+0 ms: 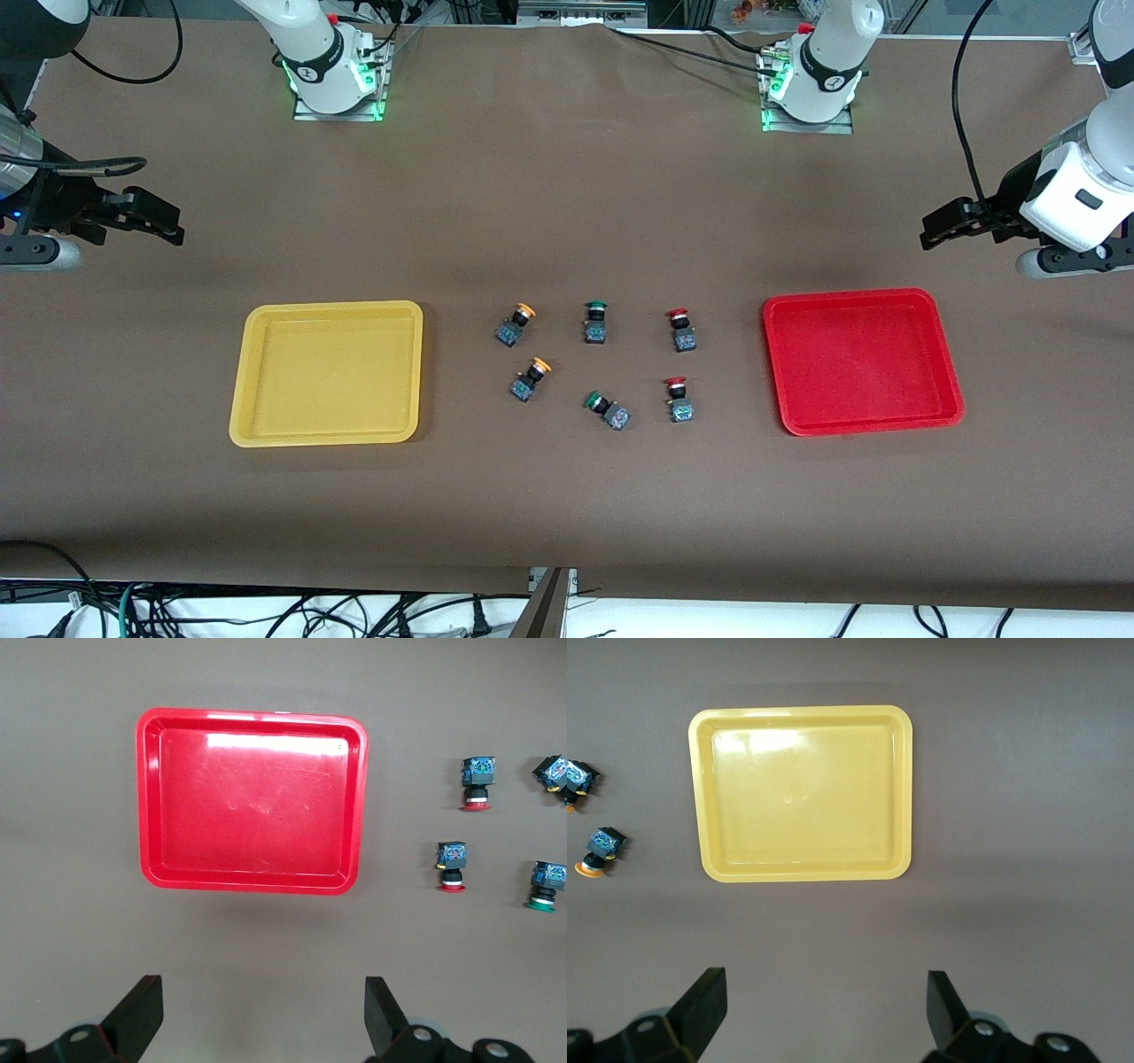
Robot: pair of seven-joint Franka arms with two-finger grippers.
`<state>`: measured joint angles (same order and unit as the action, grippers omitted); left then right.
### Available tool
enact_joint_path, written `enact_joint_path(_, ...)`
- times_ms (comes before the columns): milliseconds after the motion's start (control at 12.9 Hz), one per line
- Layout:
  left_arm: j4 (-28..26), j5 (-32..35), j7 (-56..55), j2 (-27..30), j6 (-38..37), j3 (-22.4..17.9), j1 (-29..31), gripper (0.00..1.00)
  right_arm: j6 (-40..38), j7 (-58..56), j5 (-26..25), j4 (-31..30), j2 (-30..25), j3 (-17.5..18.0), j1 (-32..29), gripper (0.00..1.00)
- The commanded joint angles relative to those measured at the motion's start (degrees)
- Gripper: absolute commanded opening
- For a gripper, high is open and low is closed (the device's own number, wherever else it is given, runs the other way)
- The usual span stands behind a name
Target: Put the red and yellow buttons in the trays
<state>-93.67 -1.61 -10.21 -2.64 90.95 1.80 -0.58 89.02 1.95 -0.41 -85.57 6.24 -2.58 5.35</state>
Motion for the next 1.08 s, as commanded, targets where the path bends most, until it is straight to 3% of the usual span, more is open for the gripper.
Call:
enact_joint_path(0,1.6,1.2,-0.7,-0.7,-0.9,0.1,-0.1,1.00,0.0,-0.5,1.0,0.1,-0.2,0.1,-0.4,1.00)
enact_joint_path(620,1.4,0.6,-0.4,-0.9,-1.2,0.1,-0.2,1.00,0.0,-1.0,1.0,0.1,-0.1,0.1,-0.5,1.00)
enact_joint_path(1007,2.5,-2.4,-0.7,-7.8,-0.6,1.0,-4.0,1.00,0.3,-0.6,0.6,0.1,2.7,0.4,0.1,1.00)
